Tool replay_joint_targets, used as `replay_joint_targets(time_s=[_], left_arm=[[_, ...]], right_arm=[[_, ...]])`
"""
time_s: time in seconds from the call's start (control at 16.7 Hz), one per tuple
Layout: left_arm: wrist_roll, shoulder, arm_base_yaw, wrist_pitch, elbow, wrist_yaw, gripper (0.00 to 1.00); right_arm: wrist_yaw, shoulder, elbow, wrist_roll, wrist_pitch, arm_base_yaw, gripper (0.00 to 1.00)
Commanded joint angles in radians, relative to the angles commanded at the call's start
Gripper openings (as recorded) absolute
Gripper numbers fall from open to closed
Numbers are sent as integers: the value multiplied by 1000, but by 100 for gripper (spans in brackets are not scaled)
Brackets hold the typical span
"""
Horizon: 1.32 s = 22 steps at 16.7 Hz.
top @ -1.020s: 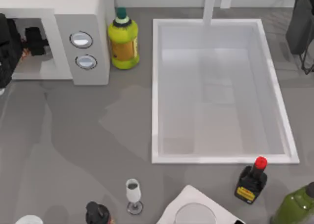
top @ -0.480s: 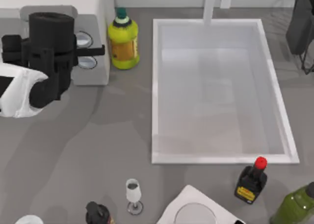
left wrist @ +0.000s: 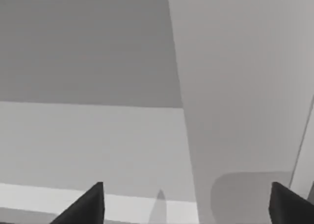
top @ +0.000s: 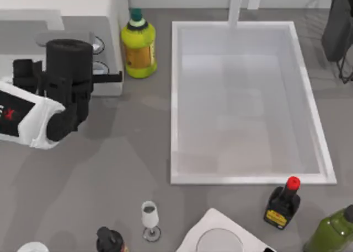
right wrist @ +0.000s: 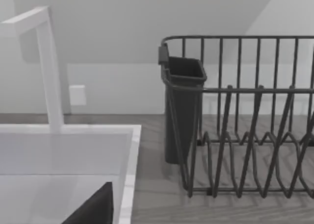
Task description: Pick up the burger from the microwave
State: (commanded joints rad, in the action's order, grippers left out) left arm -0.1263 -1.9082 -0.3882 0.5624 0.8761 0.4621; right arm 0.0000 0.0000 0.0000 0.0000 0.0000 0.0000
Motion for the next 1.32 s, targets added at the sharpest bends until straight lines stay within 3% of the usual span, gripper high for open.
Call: replay_joint_targets(time_s=[0.36,0.72,1.32], left_arm=[[-17,-211,-68,346,-44,-49,0],[-20,-248,-81,398,-57,-61,0],[-20,-248,-81,398,-57,-61,75]], right_arm=[[0,0,0,0,0,0,100],[0,0,0,0,0,0,100],[0,0,0,0,0,0,100]])
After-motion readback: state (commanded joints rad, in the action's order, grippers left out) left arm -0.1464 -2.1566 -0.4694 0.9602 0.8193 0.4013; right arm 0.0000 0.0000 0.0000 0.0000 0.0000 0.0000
